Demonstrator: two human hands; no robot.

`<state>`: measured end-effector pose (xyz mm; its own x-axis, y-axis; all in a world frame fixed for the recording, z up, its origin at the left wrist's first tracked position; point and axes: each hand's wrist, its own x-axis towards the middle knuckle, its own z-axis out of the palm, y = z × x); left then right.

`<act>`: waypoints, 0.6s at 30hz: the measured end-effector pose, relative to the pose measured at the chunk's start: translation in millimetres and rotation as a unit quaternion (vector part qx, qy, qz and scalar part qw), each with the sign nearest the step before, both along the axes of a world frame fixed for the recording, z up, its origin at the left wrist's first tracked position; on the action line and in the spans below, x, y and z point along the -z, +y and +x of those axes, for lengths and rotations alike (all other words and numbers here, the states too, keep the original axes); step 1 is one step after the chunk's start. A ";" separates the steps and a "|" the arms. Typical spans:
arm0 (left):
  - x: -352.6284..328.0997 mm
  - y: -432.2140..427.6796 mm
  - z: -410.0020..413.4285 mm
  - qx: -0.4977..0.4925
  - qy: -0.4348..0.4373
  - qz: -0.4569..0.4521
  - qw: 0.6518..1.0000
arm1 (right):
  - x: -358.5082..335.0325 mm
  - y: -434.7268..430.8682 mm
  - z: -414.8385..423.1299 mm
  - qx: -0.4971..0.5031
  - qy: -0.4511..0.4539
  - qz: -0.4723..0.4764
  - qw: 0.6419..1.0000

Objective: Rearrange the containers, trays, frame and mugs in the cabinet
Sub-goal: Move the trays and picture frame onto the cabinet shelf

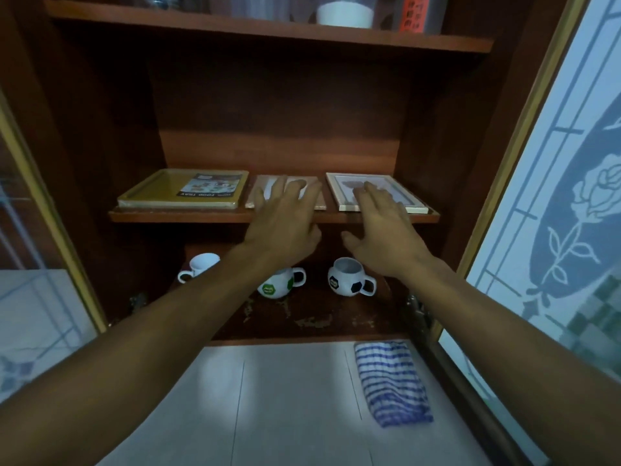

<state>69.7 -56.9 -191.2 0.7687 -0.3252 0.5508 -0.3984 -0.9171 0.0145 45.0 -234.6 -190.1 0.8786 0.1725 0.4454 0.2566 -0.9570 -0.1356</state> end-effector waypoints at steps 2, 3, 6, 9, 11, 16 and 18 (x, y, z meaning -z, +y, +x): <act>9.8 6.4 -5.0 0.007 -0.003 0.010 1.000 | 6.5 7.1 -11.3 0.007 0.010 -0.020 1.000; 14.7 8.9 -7.4 0.009 -0.007 0.011 1.000 | 9.8 9.8 -16.5 0.011 0.011 -0.029 0.999; 33.2 13.5 -17.2 0.000 -0.044 0.015 0.999 | 22.0 16.3 -28.0 0.006 0.007 -0.043 0.999; 55.0 16.2 -24.7 0.002 -0.076 0.008 0.997 | 39.0 19.8 -35.5 -0.007 -0.003 -0.038 0.999; 68.6 18.1 -28.6 0.010 -0.077 0.001 0.997 | 50.7 19.5 -37.8 -0.008 0.005 -0.042 0.999; 94.7 21.6 -27.0 -0.009 -0.022 -0.008 1.000 | 73.0 12.3 -33.1 -0.013 0.024 -0.030 0.999; 100.5 19.8 -24.2 -0.014 -0.004 -0.015 1.000 | 80.1 9.9 -29.3 -0.016 0.033 -0.018 0.999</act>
